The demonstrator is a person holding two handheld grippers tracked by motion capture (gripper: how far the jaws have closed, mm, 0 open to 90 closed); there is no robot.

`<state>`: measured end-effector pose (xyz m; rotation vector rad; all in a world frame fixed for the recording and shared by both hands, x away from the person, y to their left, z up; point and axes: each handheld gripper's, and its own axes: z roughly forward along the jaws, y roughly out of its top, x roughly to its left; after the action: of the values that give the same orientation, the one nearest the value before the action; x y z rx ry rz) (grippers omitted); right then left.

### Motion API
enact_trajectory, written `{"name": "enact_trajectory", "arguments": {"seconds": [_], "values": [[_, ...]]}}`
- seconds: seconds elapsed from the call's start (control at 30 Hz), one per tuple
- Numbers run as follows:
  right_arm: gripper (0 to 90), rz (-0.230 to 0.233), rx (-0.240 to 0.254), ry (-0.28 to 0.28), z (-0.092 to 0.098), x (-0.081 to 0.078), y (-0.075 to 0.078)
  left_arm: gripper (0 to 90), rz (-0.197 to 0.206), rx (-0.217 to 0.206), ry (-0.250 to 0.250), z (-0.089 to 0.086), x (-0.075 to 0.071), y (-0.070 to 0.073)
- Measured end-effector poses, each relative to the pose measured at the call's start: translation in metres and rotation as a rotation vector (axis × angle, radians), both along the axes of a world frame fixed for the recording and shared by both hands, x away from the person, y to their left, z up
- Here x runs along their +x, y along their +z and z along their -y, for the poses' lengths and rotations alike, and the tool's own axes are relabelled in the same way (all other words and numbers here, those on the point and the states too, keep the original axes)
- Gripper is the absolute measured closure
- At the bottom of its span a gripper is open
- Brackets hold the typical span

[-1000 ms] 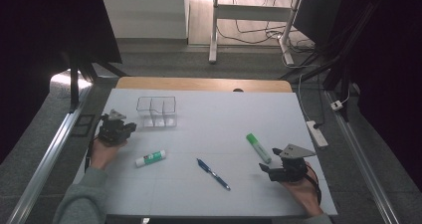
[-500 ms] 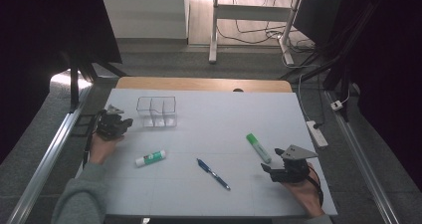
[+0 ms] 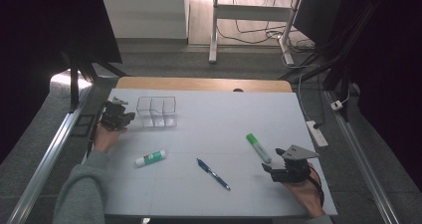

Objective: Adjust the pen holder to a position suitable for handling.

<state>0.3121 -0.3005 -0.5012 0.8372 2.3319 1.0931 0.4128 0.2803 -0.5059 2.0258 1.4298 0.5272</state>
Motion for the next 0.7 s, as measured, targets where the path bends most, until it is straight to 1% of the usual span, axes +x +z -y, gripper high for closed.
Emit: {"name": "enact_trajectory", "arguments": {"seconds": [0.03, 0.13, 0.3, 0.37, 0.47, 0.53, 0.7], "values": [[23.0, -0.001, 0.001, 0.0, 0.0, 0.0, 0.0, 88.9, -0.004, -0.007, 0.0, 0.001, 0.002, -0.001], [23.0, 0.001, -0.001, -0.001, 0.0, 0.0, -0.001, 88.8, -0.012, 0.0, -0.01, 0.003, 0.006, -0.003], [23.0, -0.004, 0.002, -0.004, 0.0, 0.0, 0.0, 88.9, -0.019, -0.007, -0.03, 0.008, 0.012, -0.004], [22.9, -0.004, -0.002, -0.001, 0.0, 0.001, -0.001, 88.9, -0.023, 0.008, -0.028, 0.01, 0.014, -0.004], [22.9, -0.002, 0.0, -0.001, 0.0, 0.001, -0.001, 88.9, -0.029, 0.015, -0.031, 0.01, 0.016, -0.003], [22.9, -0.004, -0.002, -0.001, 0.0, 0.001, -0.001, 88.9, -0.028, 0.029, -0.034, 0.011, 0.017, -0.002], [23.0, -0.008, 0.002, -0.003, 0.0, 0.001, -0.001, 88.9, -0.029, 0.036, -0.047, 0.014, 0.018, -0.001]]}}
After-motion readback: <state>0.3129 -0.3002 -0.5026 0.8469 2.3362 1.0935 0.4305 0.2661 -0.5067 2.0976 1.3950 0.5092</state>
